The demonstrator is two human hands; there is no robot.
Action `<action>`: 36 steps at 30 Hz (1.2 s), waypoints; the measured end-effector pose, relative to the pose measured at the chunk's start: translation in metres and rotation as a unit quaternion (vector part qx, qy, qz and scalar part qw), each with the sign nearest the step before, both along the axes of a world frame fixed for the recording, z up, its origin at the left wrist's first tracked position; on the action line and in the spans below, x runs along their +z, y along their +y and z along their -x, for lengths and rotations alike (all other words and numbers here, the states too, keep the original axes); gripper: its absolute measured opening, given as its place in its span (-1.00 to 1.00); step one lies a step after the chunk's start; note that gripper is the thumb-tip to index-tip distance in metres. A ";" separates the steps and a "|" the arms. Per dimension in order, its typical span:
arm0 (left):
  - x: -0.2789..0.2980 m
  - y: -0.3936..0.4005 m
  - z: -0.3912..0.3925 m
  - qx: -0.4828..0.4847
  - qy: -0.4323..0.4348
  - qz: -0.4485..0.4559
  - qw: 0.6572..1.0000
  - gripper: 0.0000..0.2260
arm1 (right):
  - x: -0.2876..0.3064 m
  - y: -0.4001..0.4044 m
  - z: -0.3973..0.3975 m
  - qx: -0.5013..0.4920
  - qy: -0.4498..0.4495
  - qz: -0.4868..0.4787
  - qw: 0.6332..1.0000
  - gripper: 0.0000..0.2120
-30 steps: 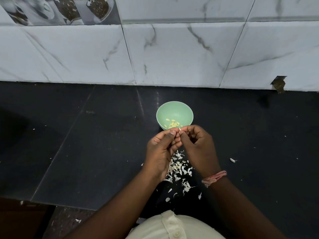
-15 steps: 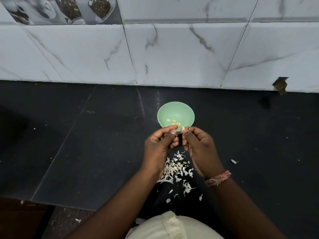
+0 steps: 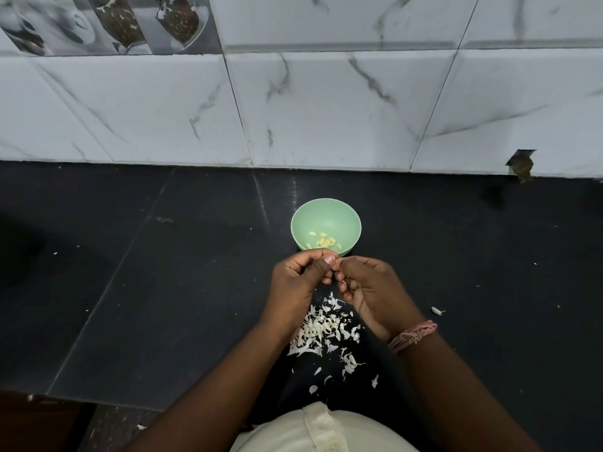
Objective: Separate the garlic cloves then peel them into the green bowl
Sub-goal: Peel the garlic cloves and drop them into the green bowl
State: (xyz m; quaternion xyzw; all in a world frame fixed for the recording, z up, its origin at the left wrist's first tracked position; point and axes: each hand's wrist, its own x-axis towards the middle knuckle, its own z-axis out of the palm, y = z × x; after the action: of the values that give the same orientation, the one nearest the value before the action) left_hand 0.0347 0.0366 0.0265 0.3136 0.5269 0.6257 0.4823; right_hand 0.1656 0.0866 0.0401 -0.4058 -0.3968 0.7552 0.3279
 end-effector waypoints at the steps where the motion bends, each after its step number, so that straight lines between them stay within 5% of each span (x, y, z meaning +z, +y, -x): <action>1: 0.000 0.001 -0.001 -0.002 0.009 0.000 1.000 -0.90 | -0.001 0.002 0.000 0.004 0.001 0.007 1.000 -0.78; 7: -0.014 0.012 -0.004 0.054 -0.009 0.060 0.997 -0.83 | -0.012 0.014 0.003 -0.004 -0.021 0.029 0.999 -0.85; 19: -0.035 0.010 0.001 0.097 -0.088 0.197 0.972 -0.87 | -0.045 0.045 0.034 -0.189 -0.231 -0.060 0.953 -0.75; 24: -0.036 0.007 0.000 0.100 -0.159 0.224 0.956 -0.83 | -0.040 0.029 0.027 -0.181 -0.250 -0.144 0.940 -0.91; 29: -0.014 0.006 -0.016 0.031 -0.288 0.275 0.917 -0.62 | -0.052 -0.031 0.019 -0.046 -0.313 -0.415 0.853 -0.70; 33: -0.001 0.006 -0.014 0.045 -0.307 0.270 0.911 -0.45 | -0.072 -0.055 -0.001 0.082 -0.511 -0.395 0.760 -0.43; 36: -0.003 0.004 -0.020 0.078 -0.282 0.273 0.917 -0.57 | -0.065 -0.051 -0.016 -0.020 -0.491 -0.380 0.784 -0.49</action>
State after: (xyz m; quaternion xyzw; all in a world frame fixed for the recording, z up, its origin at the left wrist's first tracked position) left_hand 0.0551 0.0404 0.0236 -0.0614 0.5421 0.5556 0.6275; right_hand 0.1813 0.0358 -0.0249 -0.5725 -0.7505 0.2354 0.2314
